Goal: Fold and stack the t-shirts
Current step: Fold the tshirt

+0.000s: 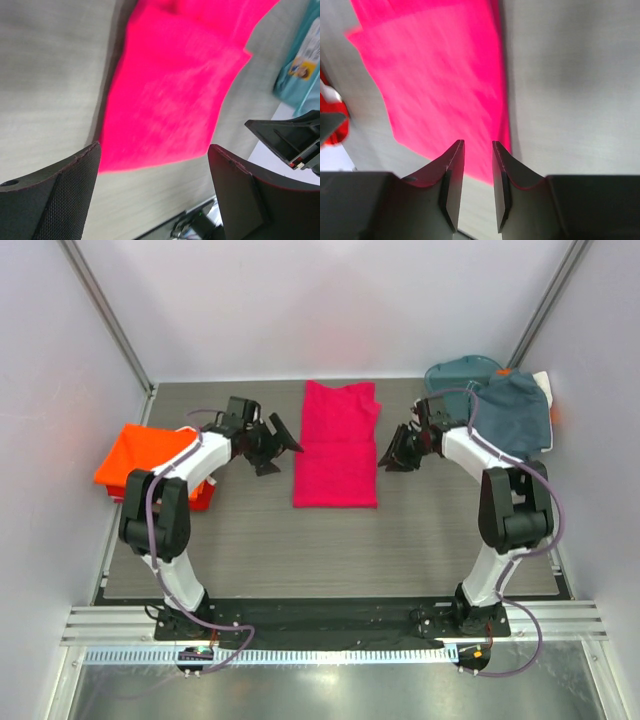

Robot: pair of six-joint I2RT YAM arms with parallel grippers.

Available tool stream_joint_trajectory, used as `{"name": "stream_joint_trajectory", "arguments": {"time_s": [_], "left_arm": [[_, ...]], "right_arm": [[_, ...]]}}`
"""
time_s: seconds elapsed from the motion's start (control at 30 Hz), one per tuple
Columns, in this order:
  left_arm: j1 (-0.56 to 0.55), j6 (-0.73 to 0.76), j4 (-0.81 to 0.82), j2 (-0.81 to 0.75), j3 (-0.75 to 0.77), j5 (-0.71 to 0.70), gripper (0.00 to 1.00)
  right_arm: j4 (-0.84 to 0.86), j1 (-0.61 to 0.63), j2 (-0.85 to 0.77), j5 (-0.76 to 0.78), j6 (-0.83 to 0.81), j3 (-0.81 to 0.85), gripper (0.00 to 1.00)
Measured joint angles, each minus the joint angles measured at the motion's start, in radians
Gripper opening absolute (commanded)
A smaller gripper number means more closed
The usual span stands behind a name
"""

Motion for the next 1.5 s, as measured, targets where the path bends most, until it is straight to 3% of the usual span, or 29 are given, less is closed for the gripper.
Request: {"name": "stream_joint_trajectory", "arguments": {"time_s": [0.23,0.53,0.63,0.7,0.83,1.03,1.5], "left_arm": [[-0.049,0.003,0.022,-0.142,-0.207,-0.007,0.80],[-0.085,0.005,0.040,-0.168,-0.314,-0.019,0.74],[-0.086,0.008,0.054,-0.167,-0.314,-0.019,0.66],[-0.090,0.013,0.065,-0.164,-0.314,-0.019,0.63],[-0.098,0.026,0.076,-0.152,-0.314,-0.019,0.57],[-0.108,0.029,0.084,-0.143,-0.321,-0.019,0.53],[-0.109,0.046,0.090,-0.122,-0.325,-0.029,0.46]], "right_arm": [[0.066,0.025,-0.156,-0.025,0.000,-0.299,0.37],[0.119,0.105,-0.154,-0.032,-0.004,-0.342,0.42],[0.127,0.112,-0.129,-0.026,-0.003,-0.333,0.38],[0.134,0.112,-0.109,-0.025,-0.003,-0.328,0.30],[0.135,0.112,-0.099,-0.021,0.001,-0.328,0.30],[0.137,0.112,-0.099,-0.011,0.000,-0.330,0.03],[0.140,0.112,-0.152,0.013,0.003,-0.388,0.03]]}}
